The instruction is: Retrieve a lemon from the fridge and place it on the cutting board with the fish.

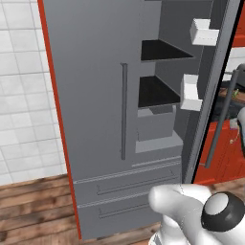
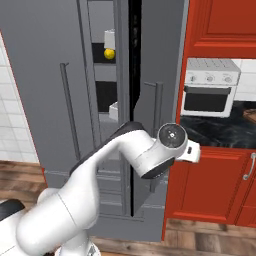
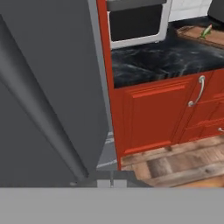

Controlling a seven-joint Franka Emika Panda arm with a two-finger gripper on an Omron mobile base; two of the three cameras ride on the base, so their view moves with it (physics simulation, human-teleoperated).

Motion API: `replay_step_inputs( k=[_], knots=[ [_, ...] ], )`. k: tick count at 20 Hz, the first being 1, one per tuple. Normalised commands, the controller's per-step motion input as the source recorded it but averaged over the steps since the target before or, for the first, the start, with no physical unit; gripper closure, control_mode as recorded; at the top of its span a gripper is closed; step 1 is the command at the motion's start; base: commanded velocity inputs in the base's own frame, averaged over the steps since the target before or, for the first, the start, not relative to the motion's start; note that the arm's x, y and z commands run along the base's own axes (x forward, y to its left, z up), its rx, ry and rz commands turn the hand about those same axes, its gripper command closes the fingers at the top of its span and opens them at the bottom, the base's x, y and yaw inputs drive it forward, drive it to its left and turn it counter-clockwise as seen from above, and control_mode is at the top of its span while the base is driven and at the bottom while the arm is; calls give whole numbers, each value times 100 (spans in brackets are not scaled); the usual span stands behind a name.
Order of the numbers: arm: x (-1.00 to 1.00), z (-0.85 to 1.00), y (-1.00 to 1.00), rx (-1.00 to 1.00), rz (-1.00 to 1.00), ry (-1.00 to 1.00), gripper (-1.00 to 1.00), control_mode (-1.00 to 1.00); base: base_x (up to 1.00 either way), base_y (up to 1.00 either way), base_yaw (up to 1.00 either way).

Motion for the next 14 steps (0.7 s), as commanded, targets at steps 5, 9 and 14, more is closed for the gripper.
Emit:
replay_step_inputs(
  k=[5, 9, 14],
  knots=[
    [-73, 14, -2, 0, 0, -17, -100, -100, 0, 0, 0],
    [-83, 52, 22, -14, -5, -8, -100, -100, 0, 0, 0],
    [-46, 76, 66, -44, -7, 3, -100, -100, 0, 0, 0]
  ],
)
